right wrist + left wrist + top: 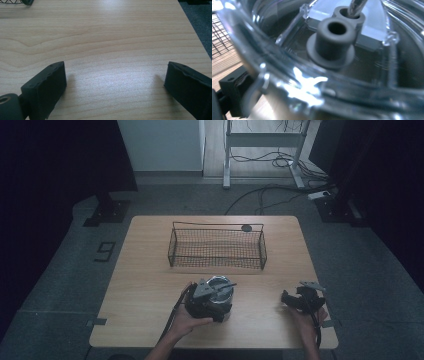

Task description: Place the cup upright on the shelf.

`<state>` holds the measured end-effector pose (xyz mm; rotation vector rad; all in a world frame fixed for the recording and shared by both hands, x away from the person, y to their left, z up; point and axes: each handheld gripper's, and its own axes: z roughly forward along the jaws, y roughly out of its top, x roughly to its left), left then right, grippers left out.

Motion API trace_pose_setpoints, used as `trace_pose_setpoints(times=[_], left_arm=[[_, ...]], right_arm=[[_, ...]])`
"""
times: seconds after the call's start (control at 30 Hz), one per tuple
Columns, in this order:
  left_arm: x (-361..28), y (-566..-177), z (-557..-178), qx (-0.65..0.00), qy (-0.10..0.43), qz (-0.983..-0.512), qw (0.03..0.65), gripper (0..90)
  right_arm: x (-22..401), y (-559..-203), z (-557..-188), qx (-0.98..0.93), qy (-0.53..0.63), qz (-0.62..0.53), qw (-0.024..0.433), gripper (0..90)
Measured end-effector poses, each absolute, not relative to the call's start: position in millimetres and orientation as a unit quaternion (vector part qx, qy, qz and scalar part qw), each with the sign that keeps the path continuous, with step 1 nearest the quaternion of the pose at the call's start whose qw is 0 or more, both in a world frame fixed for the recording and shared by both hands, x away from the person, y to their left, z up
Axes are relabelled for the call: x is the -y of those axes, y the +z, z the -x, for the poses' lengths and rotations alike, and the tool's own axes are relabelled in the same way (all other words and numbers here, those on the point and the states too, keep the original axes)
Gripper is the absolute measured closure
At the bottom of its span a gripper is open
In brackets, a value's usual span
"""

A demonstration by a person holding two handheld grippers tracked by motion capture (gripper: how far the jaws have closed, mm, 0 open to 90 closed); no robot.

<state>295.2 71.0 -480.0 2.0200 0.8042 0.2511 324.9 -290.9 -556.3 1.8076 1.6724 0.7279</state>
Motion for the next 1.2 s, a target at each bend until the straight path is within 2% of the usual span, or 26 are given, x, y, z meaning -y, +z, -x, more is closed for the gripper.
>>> trace_pose_setpoints(times=[0.73, 1.2], left_arm=[[-60.0, -488.0, -302.1, -0.337, 0.127, -0.802, 0.476, 0.0], [-62.0, -488.0, -300.9, -0.310, 0.143, -0.808, 0.481, 2.7]], right_arm=[[290.8, -556.3, -324.9, -0.624, 0.272, -0.675, 0.283, 3.9], [291.0, -556.3, -324.7, -0.624, 0.272, -0.675, 0.283, 4.0]])
